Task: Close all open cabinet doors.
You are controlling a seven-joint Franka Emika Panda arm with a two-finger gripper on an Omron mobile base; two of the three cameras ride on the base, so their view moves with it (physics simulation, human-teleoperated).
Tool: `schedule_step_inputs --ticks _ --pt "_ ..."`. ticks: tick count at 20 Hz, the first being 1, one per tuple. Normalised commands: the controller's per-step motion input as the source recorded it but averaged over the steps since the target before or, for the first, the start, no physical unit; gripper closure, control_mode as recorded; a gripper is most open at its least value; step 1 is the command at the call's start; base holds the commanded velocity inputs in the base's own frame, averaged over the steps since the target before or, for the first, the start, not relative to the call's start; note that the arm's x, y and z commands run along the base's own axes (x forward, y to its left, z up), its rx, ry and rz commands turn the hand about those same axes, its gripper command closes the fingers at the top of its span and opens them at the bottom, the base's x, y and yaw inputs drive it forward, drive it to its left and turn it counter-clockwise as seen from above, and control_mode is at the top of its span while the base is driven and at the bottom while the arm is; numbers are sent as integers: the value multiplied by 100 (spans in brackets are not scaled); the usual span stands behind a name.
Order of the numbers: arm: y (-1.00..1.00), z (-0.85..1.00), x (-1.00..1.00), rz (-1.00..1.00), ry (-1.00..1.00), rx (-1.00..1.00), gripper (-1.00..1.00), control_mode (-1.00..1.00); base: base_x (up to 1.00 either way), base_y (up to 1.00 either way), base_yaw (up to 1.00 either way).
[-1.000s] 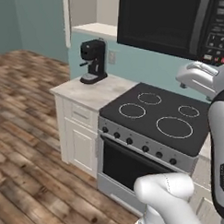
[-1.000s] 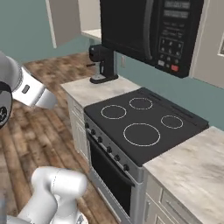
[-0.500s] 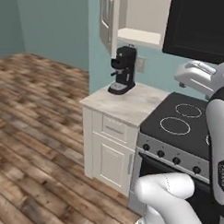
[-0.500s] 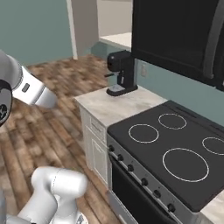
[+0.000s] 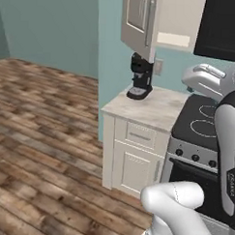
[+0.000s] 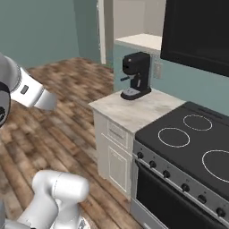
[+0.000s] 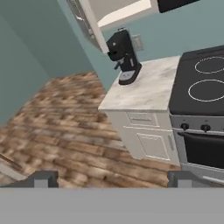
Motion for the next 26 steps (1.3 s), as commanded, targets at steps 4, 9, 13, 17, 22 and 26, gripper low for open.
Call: schedule_step_inputs --ticks 4,9,13,17,22,26 --pt "0 0 0 0 0 0 -100 100 39 73 -45" --pt "0 0 0 0 0 0 -100 100 56 80 -53" --pt "0 0 0 0 0 0 -100 100 43 75 -55" --pt "0 0 0 0 0 0 -100 100 26 33 -49" --pt "0 0 0 0 0 0 -100 100 36 7 -48" --pt "0 0 0 0 0 0 -100 100 38 12 -47"
